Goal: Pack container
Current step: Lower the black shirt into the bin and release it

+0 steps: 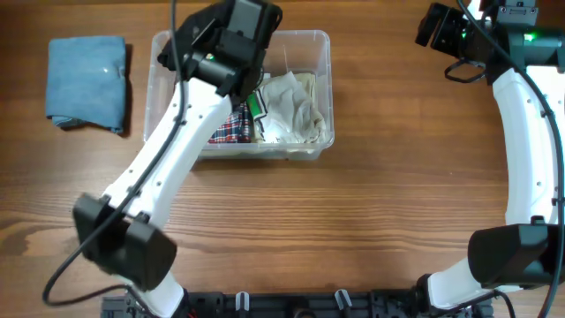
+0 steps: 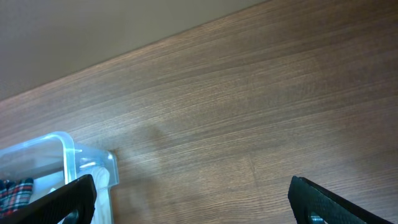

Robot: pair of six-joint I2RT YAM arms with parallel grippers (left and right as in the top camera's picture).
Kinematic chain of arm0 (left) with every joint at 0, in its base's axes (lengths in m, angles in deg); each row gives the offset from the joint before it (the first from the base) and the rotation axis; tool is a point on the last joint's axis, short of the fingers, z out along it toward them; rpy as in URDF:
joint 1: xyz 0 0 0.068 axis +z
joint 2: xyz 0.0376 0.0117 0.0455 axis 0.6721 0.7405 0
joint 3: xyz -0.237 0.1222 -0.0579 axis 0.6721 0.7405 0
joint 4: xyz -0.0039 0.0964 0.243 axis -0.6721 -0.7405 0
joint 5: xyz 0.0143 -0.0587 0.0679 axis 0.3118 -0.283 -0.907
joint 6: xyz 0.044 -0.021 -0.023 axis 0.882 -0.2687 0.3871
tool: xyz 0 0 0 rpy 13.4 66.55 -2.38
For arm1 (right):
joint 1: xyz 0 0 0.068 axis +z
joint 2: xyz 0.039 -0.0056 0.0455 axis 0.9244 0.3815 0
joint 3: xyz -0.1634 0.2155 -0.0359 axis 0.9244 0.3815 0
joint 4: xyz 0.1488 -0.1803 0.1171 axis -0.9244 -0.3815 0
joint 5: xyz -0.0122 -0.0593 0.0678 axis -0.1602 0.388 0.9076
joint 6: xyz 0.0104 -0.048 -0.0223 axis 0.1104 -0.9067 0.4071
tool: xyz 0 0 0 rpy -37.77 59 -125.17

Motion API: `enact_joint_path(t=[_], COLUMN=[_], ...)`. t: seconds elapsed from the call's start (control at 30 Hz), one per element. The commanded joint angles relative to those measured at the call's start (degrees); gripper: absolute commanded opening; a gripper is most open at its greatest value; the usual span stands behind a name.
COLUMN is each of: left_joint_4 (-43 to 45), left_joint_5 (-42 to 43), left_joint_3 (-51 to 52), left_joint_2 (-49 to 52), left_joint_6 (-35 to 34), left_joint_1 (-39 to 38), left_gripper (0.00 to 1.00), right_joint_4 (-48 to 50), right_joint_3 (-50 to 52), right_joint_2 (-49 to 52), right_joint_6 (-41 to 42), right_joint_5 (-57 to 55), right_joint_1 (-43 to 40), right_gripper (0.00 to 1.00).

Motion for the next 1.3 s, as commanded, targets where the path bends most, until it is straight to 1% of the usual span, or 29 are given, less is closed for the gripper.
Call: enact_joint_path(t=[0.0, 0.1, 0.23, 0.33, 0.4, 0.5, 0.8, 1.0, 1.1, 1.17, 1.27], left_joint_4=[0.20, 0.68, 3.76, 6.91, 8.02, 9.01, 15.74, 14.23, 11.93, 10.19, 7.89], left_joint_5=[-2.51, -2.43, -1.70, 3.89, 7.23, 11.32, 11.80, 11.65, 8.98, 8.61, 8.28], left_joint_3=[-1.60, -1.60, -1.60, -1.60, -1.60, -1.60, -1.60, -1.60, -1.60, -1.60, -1.62], left_joint_2=[4.28, 7.08, 9.29, 9.62, 9.81, 10.71, 15.58, 16.35, 16.33, 16.31, 15.54], left_joint_6=[1.55, 1.49, 1.49, 0.57, -1.97, -3.89, -3.96, -6.73, -10.75, -12.31, -16.90], left_joint_1=[0.07, -0.44, -3.91, -6.75, -7.32, -7.98, -14.93, -15.13, -14.14, -14.14, -14.12], left_gripper=[0.04, 0.04, 0.04, 0.04, 0.04, 0.04, 0.04, 0.04, 0.04, 0.04, 0.04], right_joint_4=[0.11, 0.11, 0.13, 0.11, 0.11, 0.11, 0.11, 0.11, 0.11, 0.11, 0.11], right_joint_3=[-0.48, -0.48, -0.48, -0.48, -0.48, -0.48, -0.48, -0.48, -0.48, -0.48, -0.48], right_joint_2=[-0.07, -0.07, -0.07, -0.07, -0.07, -0.07, -0.07, -0.07, -0.07, -0.07, -0.07], right_joint_6=[0.81, 0.81, 0.81, 0.81, 0.79, 0.81, 0.81, 0.81, 0.83, 0.81, 0.81], right_joint_5=[0.48, 0.48, 0.48, 0.48, 0.48, 0.48, 0.48, 0.48, 0.48, 0.48, 0.48], right_joint_1=[0.09, 0.09, 0.09, 0.09, 0.09, 0.09, 0.09, 0.09, 0.09, 0.09, 0.09], right_gripper=[1.00, 1.00, 1.00, 1.00, 1.00, 1.00, 1.00, 1.00, 1.00, 1.00, 1.00])
